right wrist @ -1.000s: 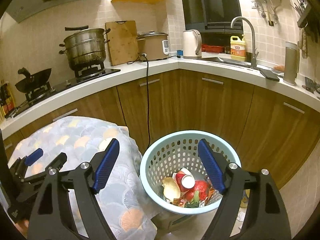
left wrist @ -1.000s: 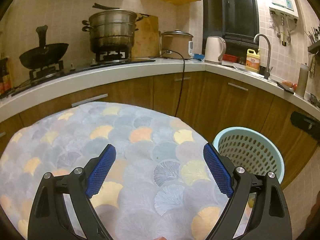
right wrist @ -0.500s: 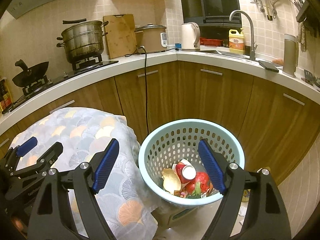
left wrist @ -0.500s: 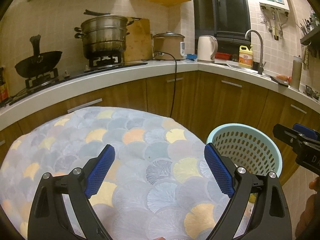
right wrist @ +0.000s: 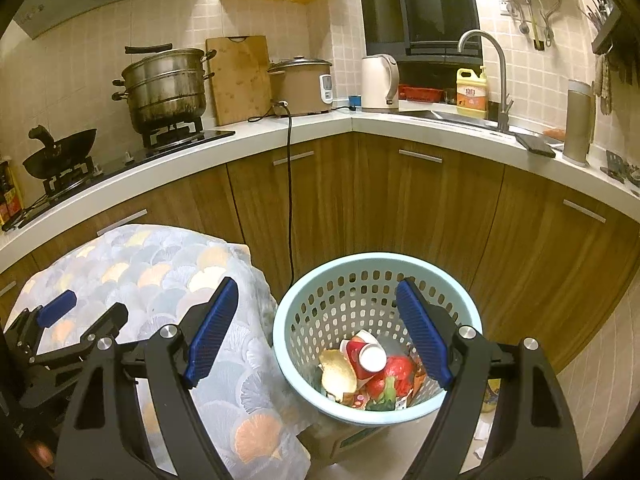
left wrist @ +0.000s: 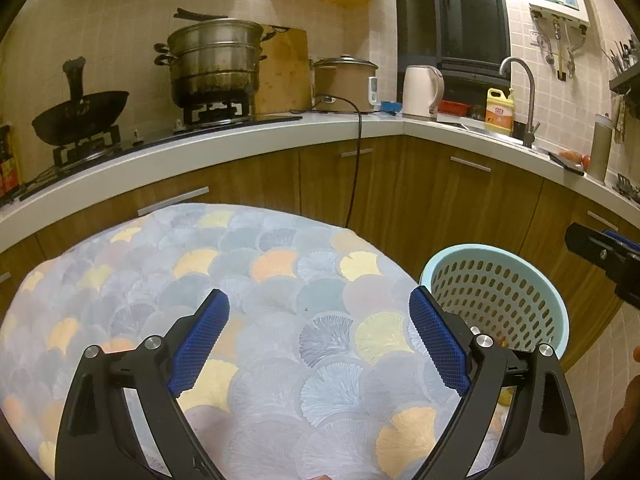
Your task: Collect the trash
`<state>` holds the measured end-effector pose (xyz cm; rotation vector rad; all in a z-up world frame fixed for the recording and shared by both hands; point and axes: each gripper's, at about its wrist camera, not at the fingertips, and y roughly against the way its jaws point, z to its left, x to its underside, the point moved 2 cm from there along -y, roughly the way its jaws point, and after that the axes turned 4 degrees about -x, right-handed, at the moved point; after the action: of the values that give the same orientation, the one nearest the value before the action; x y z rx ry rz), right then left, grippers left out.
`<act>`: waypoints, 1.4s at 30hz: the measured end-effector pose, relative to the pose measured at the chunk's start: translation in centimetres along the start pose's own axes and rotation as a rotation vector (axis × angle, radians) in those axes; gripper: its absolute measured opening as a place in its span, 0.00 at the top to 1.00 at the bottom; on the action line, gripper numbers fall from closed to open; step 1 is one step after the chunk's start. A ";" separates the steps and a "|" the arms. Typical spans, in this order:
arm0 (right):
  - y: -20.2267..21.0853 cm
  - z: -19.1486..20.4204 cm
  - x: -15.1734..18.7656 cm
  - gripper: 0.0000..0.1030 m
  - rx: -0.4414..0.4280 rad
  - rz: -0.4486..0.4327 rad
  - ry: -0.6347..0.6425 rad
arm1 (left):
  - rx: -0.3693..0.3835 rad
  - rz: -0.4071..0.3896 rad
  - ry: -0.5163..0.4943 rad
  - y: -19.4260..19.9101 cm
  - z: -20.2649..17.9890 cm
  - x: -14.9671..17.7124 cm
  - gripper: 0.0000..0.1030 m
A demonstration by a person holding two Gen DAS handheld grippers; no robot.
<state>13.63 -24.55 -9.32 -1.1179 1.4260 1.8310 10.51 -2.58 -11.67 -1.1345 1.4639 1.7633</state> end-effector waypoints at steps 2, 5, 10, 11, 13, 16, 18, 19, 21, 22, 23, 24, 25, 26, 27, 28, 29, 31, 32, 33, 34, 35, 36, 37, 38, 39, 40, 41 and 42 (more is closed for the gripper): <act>0.1 -0.2 -0.1 0.25 -0.001 -0.001 -0.004 | -0.006 0.001 0.001 -0.1 0.2 0.0 0.14; 0.2 -0.4 0.0 0.25 0.004 -0.004 -0.007 | -0.005 0.000 0.008 -0.1 0.3 -0.1 0.14; 0.0 -0.4 0.5 0.25 0.005 0.007 -0.005 | -0.007 -0.010 0.006 0.2 0.4 -0.1 0.14; 0.0 -0.4 0.6 0.25 0.004 0.010 -0.006 | -0.008 -0.010 0.003 0.2 0.3 -0.1 0.13; 0.0 -0.3 0.8 0.25 0.005 0.013 -0.005 | -0.007 -0.012 0.001 0.3 0.3 -0.1 0.13; 0.0 -0.1 1.1 0.25 0.008 0.014 0.002 | -0.010 -0.013 0.001 0.3 0.3 -0.1 0.13; 0.0 0.0 1.2 0.25 0.008 0.014 0.006 | -0.010 -0.015 0.003 0.4 0.3 -0.2 0.13; 0.1 0.0 1.2 0.25 0.009 0.013 0.009 | -0.011 -0.016 0.005 0.4 0.3 -0.2 0.13; 0.2 0.1 1.3 0.25 0.014 0.010 0.013 | -0.010 -0.015 0.007 0.4 0.4 -0.2 0.13; 0.1 0.1 1.3 0.25 0.014 0.011 0.012 | -0.009 -0.016 0.007 0.4 0.3 -0.3 0.13; 0.1 0.1 1.3 0.25 0.012 0.012 0.011 | -0.009 -0.017 0.006 0.5 0.3 -0.2 0.13; 0.1 0.1 1.4 0.25 0.012 0.014 0.010 | -0.010 -0.019 0.003 0.5 0.2 -0.3 0.13; 0.1 0.1 1.5 0.25 0.014 0.014 0.010 | -0.011 -0.020 0.000 0.6 0.1 -0.3 0.13; 0.1 0.1 1.5 0.25 0.016 0.014 0.010 | -0.010 -0.021 -0.003 0.6 0.1 -0.3 0.13; 0.1 0.1 1.6 0.25 0.016 0.015 0.009 | -0.010 -0.021 -0.003 0.6 0.1 -0.3 0.13; 0.1 0.0 1.6 0.25 0.016 0.017 0.008 | -0.010 -0.021 -0.003 0.6 0.1 -0.3 0.13; 0.0 0.0 1.7 0.25 0.017 0.019 0.005 | -0.010 -0.021 -0.002 0.6 0.2 -0.3 0.13; 0.0 -0.1 1.7 0.25 0.017 0.021 0.003 | -0.009 -0.023 0.001 0.6 0.2 -0.3 0.13; -0.1 -0.1 1.7 0.25 0.017 0.020 0.002 | -0.010 -0.022 0.003 0.6 0.2 -0.3 0.13; 0.0 -0.1 1.7 0.25 0.017 0.020 0.002 | -0.011 -0.021 0.004 0.6 0.2 -0.3 0.13; 0.0 -0.1 1.7 0.25 0.017 0.021 0.002 | -0.010 -0.019 0.006 0.6 0.2 -0.3 0.13; -0.1 -0.1 1.8 0.25 0.015 0.022 0.002 | -0.010 -0.019 0.006 0.6 0.2 -0.3 0.13; -0.1 -0.1 1.7 0.25 0.015 0.021 0.001 | -0.012 -0.020 0.005 0.6 0.1 -0.3 0.13; -0.1 -0.1 1.8 0.25 0.014 0.021 0.001 | -0.013 -0.022 0.004 0.6 0.1 -0.3 0.12; -0.1 -0.1 1.8 0.25 0.014 0.020 0.001 | -0.014 -0.023 0.003 0.6 0.1 -0.3 0.12; 0.0 -0.1 1.8 0.25 0.014 0.020 0.002 | -0.014 -0.023 0.002 0.6 0.1 -0.3 0.12; 0.0 -0.1 1.8 0.25 0.014 0.020 0.001 | -0.014 -0.022 0.001 0.6 0.1 -0.3 0.11; 0.0 -0.2 1.9 0.25 0.014 0.018 -0.001 | -0.015 -0.022 0.000 0.6 0.1 -0.3 0.11; 0.0 -0.2 1.8 0.25 0.012 0.018 -0.002 | -0.016 -0.022 0.000 0.6 0.1 -0.3 0.11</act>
<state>12.78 -24.81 -10.93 -1.1008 1.4486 1.8329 10.15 -2.57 -11.13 -1.1549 1.4344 1.7623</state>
